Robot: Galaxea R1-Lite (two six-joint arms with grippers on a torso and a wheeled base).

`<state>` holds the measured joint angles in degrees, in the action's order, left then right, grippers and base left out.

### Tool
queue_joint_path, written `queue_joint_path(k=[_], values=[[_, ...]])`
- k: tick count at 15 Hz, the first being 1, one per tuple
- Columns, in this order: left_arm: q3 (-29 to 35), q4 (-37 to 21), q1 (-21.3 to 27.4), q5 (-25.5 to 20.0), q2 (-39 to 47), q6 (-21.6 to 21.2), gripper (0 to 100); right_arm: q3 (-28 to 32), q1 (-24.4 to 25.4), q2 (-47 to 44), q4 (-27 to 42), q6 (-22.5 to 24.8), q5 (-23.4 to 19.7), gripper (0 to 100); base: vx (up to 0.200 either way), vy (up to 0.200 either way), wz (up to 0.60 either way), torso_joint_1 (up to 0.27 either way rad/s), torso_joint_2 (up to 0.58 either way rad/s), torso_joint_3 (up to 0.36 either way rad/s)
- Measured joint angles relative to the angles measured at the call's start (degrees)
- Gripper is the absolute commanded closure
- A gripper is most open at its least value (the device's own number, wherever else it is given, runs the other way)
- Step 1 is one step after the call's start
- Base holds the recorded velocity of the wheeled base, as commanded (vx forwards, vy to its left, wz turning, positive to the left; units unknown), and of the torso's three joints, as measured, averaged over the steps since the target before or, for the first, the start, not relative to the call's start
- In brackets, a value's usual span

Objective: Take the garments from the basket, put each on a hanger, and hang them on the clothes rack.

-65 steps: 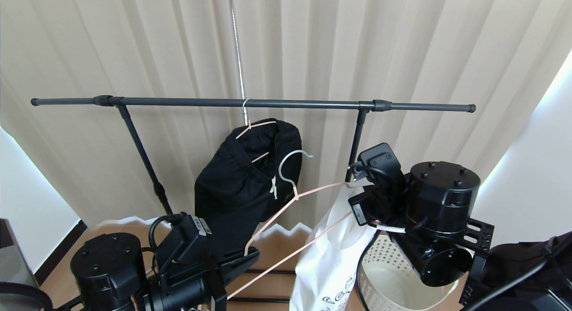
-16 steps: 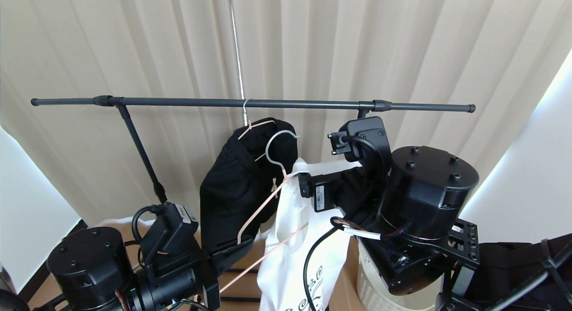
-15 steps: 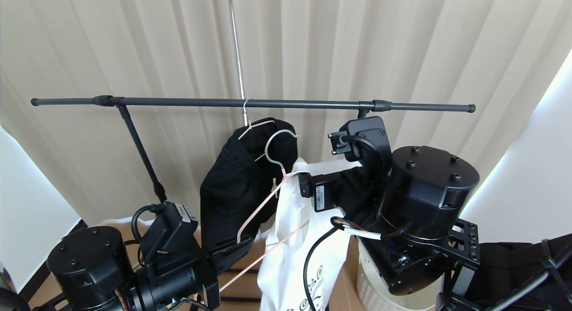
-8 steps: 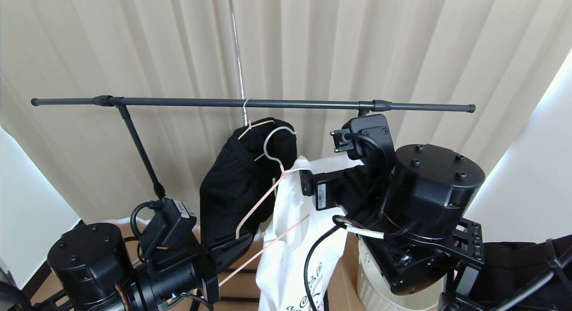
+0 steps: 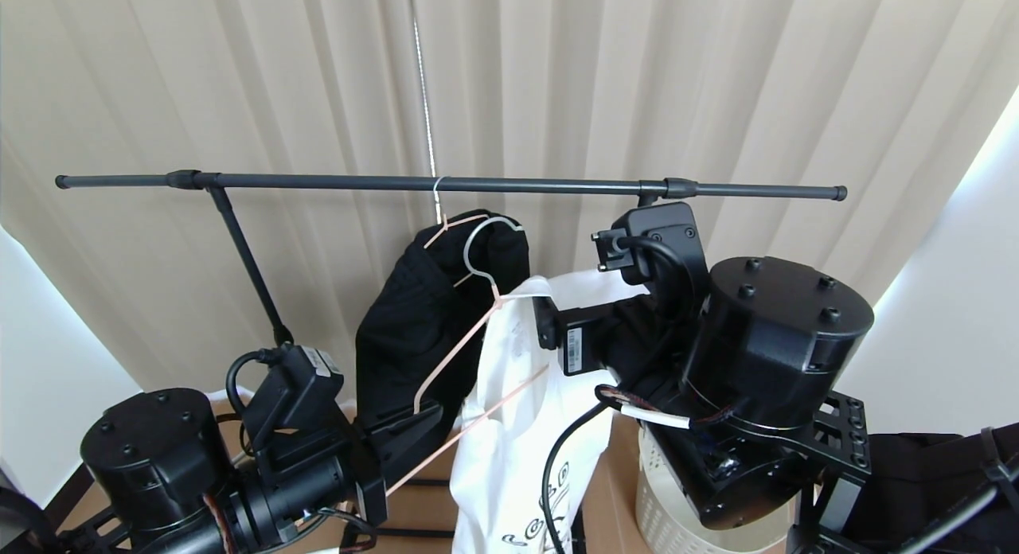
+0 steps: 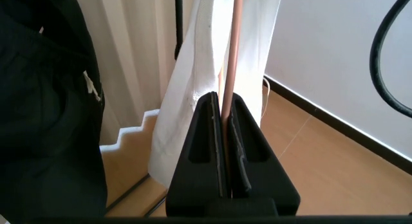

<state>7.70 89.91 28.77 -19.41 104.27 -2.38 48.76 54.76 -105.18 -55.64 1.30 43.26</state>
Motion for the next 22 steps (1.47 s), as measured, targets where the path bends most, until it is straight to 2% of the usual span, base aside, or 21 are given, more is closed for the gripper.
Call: queue_joint_path(k=[10, 13, 17, 20, 22], values=[[1.0, 0.0, -0.2, 0.0, -1.2, 1.5, 100, -1.4, 1.0, -0.1, 0.1, 0.1, -0.2, 0, 0.0, 0.0, 0.0, 0.0, 0.0, 0.0], [2.9, 0.0, -0.9, -0.1, -1.2, 3.4, 100, -3.2, 0.9, 0.9, 0.3, 0.4, -1.5, 0, 0.0, 0.0, 0.0, 0.0, 0.0, 0.0], [5.7, 0.0, -3.5, -2.0, -0.7, 4.3, 100, -6.2, -0.1, 4.3, 1.2, 2.7, -9.2, 0, 0.0, 0.0, 0.0, 0.0, 0.0, 0.0], [7.9, 0.0, -6.9, -10.9, 0.6, 4.2, 100, -8.6, -4.1, 9.2, 6.1, 5.8, -18.8, 0, 0.0, 0.0, 0.0, 0.0, 0.0, 0.0], [8.7, 0.1, -10.1, -16.9, 2.1, 4.1, 100, -8.8, -6.9, 13.3, 15.4, 6.2, -26.9, 0, 0.0, 0.0, 0.0, 0.0, 0.0, 0.0]])
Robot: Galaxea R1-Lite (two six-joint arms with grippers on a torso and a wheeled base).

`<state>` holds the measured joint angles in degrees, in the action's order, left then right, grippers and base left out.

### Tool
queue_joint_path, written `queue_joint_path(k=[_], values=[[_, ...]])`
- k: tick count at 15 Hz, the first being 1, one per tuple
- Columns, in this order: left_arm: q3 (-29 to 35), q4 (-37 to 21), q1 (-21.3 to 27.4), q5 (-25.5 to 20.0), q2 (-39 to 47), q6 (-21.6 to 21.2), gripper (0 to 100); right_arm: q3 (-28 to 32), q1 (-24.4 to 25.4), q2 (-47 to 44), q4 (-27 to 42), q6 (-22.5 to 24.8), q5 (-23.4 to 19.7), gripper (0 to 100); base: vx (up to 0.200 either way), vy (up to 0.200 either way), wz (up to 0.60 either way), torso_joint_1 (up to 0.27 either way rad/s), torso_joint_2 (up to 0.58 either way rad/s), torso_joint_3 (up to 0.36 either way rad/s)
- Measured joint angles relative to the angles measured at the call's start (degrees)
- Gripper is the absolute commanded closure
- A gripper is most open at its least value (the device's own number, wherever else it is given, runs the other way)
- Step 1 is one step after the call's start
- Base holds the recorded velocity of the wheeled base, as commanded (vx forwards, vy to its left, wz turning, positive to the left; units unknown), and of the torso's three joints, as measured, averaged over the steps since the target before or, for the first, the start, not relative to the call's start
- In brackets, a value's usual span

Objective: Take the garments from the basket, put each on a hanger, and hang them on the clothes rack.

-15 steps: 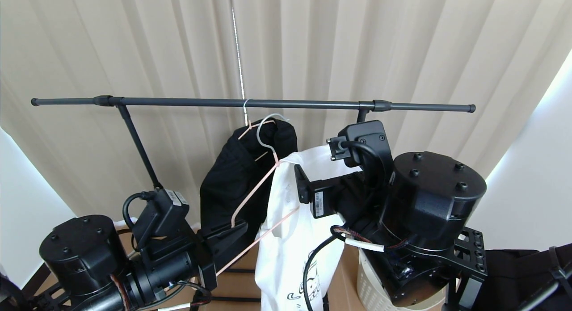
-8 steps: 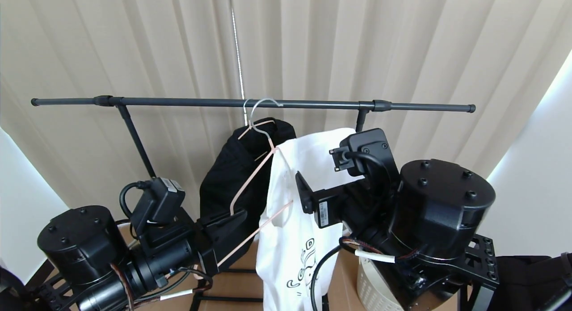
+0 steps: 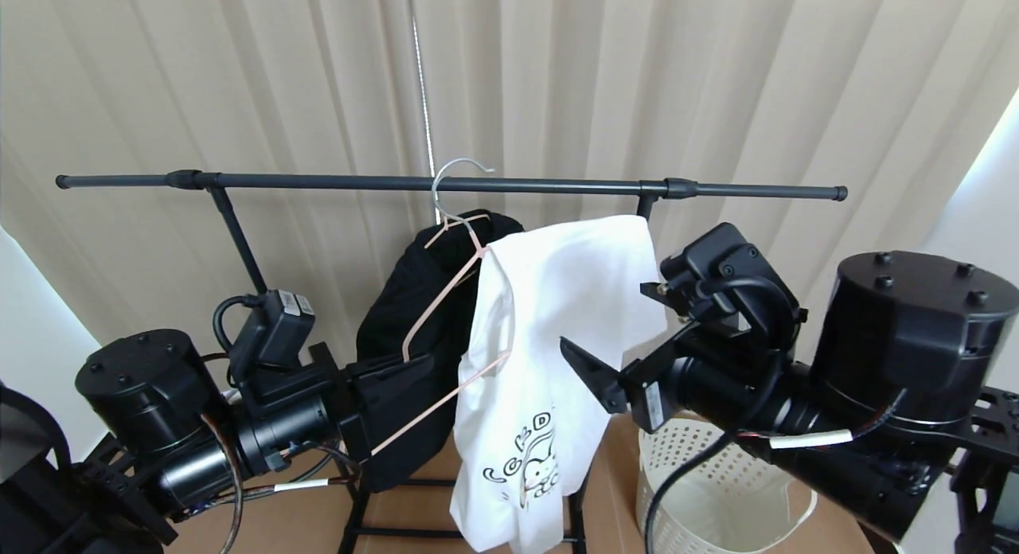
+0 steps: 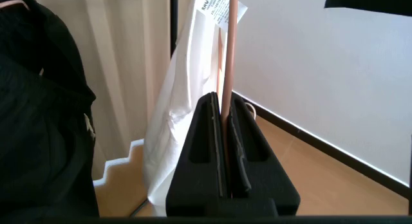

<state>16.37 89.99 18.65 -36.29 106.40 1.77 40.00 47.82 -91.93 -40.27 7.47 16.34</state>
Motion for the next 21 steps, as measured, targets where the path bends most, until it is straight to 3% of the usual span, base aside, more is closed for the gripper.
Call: queue_joint_path(k=[3, 7, 9, 11, 15, 19, 21], values=[[1.5, 0.0, -3.8, -4.9, 2.7, -0.1, 100, 2.1, -5.8, 5.1, 13.1, 0.9, -12.4, 0, 0.0, 0.0, 0.0, 0.0, 0.0, 0.0], [2.5, 0.0, -6.9, -15.7, 4.7, -0.6, 100, 6.8, -11.2, 7.8, 23.8, 7.0, -20.3, 0, 0.0, 0.0, 0.0, 0.0, 0.0, 0.0], [2.6, 0.0, -9.0, -21.3, 5.4, -2.8, 100, 10.1, -13.0, 8.2, 31.7, 9.7, -25.8, 0, 0.0, 0.0, 0.0, 0.0, 0.0, 0.0], [1.7, 0.0, -11.1, -27.0, 6.5, -8.2, 100, 15.8, -15.6, 8.2, 42.6, 14.4, -33.3, 0, 0.0, 0.0, 0.0, 0.0, 0.0, 0.0], [-1.2, 0.0, -12.5, -30.3, 8.1, -14.4, 100, 25.0, -18.8, 5.1, 55.5, 23.7, -40.5, 0, 0.0, 0.0, 0.0, 0.0, 0.0, 0.0], [-3.8, 0.0, -12.5, -34.4, 8.4, -19.7, 100, 33.5, -22.1, -1.5, 69.2, 39.6, -48.4, 0, 0.0, 0.0, 0.0, 0.0, 0.0, 0.0], [-4.4, 0.0, -12.0, -34.5, 8.5, -20.7, 100, 39.6, -23.4, -4.9, 78.6, 44.1, -51.2, 0, 0.0, 0.0, 0.0, 0.0, 0.0, 0.0]])
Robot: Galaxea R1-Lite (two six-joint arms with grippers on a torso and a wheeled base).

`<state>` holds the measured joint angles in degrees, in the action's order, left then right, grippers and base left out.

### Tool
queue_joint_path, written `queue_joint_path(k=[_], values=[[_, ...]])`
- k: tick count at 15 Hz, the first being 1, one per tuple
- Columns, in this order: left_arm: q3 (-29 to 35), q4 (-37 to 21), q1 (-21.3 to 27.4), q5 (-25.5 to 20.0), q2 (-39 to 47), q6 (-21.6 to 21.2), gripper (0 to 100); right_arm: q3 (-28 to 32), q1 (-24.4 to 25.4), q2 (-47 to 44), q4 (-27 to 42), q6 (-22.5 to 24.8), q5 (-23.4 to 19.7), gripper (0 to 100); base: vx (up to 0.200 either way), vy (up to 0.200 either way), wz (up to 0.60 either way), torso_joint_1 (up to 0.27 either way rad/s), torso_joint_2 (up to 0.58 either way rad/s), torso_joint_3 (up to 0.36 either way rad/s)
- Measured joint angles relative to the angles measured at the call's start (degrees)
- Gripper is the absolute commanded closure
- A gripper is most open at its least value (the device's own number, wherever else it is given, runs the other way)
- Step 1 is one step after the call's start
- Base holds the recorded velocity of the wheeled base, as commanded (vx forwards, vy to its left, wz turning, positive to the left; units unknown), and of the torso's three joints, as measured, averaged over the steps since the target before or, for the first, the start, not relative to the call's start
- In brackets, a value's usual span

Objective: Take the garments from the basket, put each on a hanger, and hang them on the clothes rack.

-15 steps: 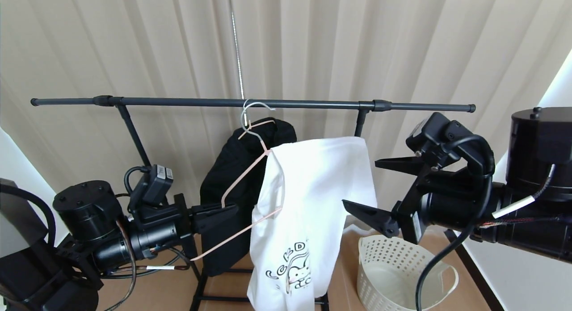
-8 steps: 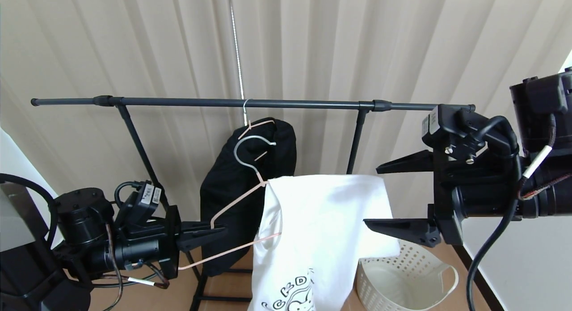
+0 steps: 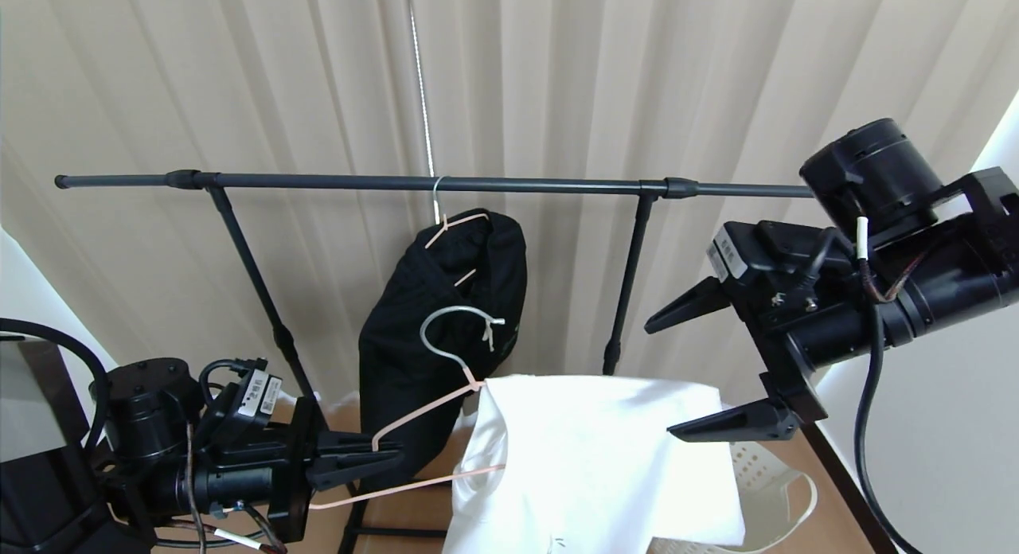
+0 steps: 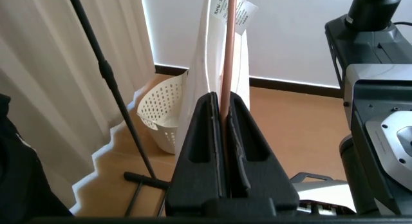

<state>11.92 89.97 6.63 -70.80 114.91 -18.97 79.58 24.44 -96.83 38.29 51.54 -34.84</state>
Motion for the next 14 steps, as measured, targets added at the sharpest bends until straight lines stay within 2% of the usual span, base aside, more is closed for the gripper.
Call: queue_joint_path(k=[1, 3, 11, 14], values=[[-0.1, 0.0, 0.1, 0.0, 0.0, -0.1, 100, 3.2, -0.2, -1.6, 3.3, 0.8, -0.7, 0, 0.0, 0.0, 0.0, 0.0, 0.0, 0.0], [-0.2, 0.0, 0.2, 0.0, 0.0, -0.1, 100, 6.9, 0.5, -4.4, 5.1, 1.1, -1.1, 0, 0.0, 0.0, 0.0, 0.0, 0.0, 0.0], [-0.1, 0.0, 0.4, 0.0, 0.0, -0.2, 100, 11.0, 5.2, -13.6, 5.1, 0.8, 1.4, 0, 0.0, 0.0, 0.0, 0.0, 0.0, 0.0], [0.0, 0.0, 0.6, 0.0, -0.1, -0.2, 100, 12.7, 6.1, -15.9, 5.1, -1.0, 1.6, 0, 0.0, 0.0, 0.0, 0.0, 0.0, 0.0]])
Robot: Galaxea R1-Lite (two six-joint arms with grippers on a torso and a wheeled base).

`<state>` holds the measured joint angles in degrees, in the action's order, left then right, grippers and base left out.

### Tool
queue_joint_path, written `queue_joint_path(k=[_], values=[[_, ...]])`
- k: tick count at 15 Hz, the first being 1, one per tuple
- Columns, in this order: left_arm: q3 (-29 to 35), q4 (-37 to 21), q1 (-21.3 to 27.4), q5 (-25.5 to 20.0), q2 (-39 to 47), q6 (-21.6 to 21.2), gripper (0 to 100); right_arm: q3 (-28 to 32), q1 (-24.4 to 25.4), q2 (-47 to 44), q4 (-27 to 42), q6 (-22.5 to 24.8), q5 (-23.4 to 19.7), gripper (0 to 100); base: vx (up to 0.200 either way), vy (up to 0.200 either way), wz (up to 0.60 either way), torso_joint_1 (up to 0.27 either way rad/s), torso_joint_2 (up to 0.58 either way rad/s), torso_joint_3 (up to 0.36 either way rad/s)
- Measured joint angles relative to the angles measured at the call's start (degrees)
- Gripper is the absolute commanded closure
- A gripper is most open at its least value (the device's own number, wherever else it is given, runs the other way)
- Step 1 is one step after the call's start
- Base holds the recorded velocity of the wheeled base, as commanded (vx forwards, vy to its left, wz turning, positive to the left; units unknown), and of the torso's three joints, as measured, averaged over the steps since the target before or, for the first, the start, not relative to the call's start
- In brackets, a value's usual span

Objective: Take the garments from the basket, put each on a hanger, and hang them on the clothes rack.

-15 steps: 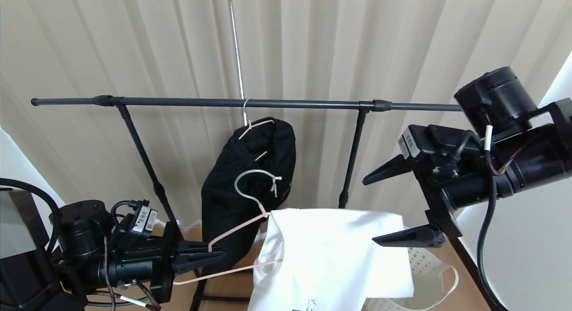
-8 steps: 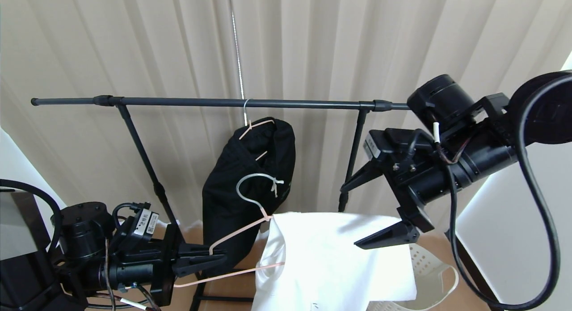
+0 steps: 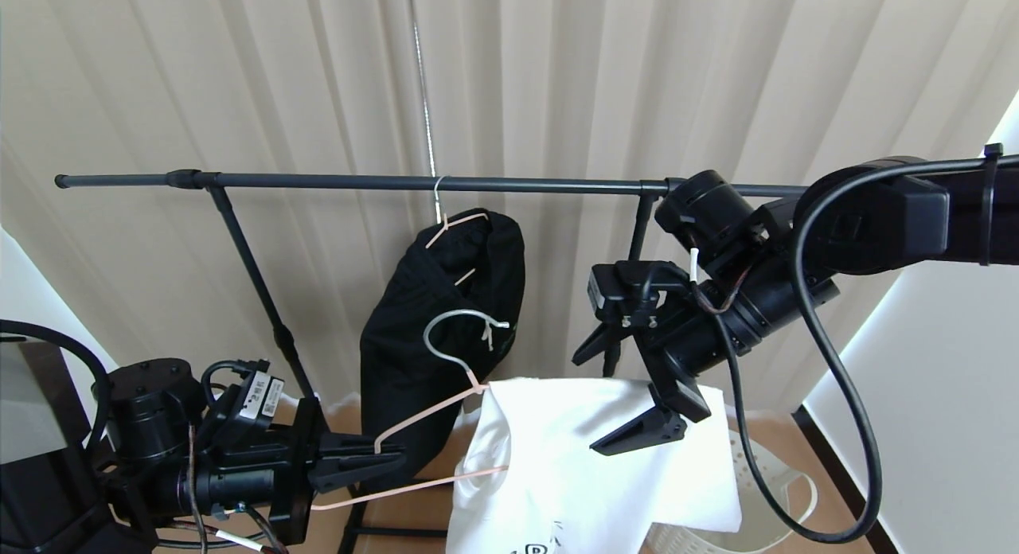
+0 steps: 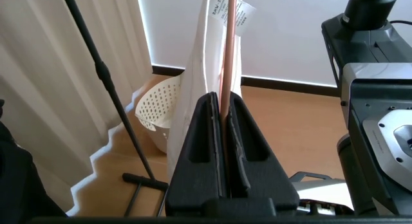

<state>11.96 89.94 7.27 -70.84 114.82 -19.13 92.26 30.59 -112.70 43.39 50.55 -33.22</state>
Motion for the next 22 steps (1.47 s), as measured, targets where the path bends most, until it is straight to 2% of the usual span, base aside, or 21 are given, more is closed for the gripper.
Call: queue_joint_path(k=[14, 15, 22], values=[[0.4, 0.0, -0.1, 0.0, 0.0, 0.2, 100, 1.0, 0.9, -1.4, 0.0, -0.2, 2.1, 0, 0.0, 0.0, 0.0, 0.0, 0.0, 0.0], [0.4, 0.0, -0.1, 0.0, -0.1, 0.2, 100, 1.0, 0.9, -1.4, 0.0, -0.2, 2.0, 100, 0.0, 0.0, 0.0, 0.0, 0.0, 0.0], [0.4, 0.0, -0.1, 0.0, -0.1, 0.4, 100, 1.0, 0.9, -1.1, 0.1, -0.3, 2.1, 100, 0.0, 0.0, 0.0, 0.0, 0.0, 0.0]])
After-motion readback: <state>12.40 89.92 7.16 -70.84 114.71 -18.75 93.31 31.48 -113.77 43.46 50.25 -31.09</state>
